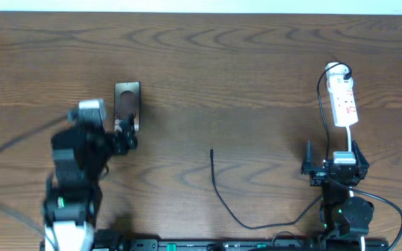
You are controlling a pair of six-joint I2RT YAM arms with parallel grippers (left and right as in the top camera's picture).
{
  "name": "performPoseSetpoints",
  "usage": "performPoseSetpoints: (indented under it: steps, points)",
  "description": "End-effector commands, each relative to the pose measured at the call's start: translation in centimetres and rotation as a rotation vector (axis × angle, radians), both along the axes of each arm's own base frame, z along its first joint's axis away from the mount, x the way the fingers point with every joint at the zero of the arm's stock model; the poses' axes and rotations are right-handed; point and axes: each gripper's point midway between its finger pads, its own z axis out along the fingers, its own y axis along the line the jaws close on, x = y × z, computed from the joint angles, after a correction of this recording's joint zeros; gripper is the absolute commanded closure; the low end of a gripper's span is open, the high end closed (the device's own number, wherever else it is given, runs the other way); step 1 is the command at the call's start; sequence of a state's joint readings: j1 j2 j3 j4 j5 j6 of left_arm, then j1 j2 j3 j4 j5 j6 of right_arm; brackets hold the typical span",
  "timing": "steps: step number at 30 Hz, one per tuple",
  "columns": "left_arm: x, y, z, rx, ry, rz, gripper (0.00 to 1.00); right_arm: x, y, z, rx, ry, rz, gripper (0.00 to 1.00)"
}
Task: Plug charger to phone and switch on socket
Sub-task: 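Move the left gripper forward over the Galaxy S25 Ultra phone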
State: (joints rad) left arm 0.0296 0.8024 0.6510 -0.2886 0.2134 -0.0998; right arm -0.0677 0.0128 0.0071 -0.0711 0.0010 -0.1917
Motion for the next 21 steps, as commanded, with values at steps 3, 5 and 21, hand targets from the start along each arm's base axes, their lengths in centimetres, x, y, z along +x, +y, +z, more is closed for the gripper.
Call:
performPoseSetpoints:
  steps: [3, 5, 21]
  points:
    - [4.9, -0.3, 1.4, 0.024, 0.176, -0.043, 0.11, 0.0, 0.0, 0.0, 0.010, -0.001, -0.005, 0.01]
    - [6.0, -0.2, 1.3, 0.046, 0.234, -0.062, 0.12, 0.0, 0.0, 0.0, 0.010, -0.002, -0.006, 0.01]
    - [8.0, 4.4, -2.7, 0.048, 0.488, 0.006, 0.12, 0.0, 0.0, 0.0, 0.010, -0.002, -0.006, 0.01]
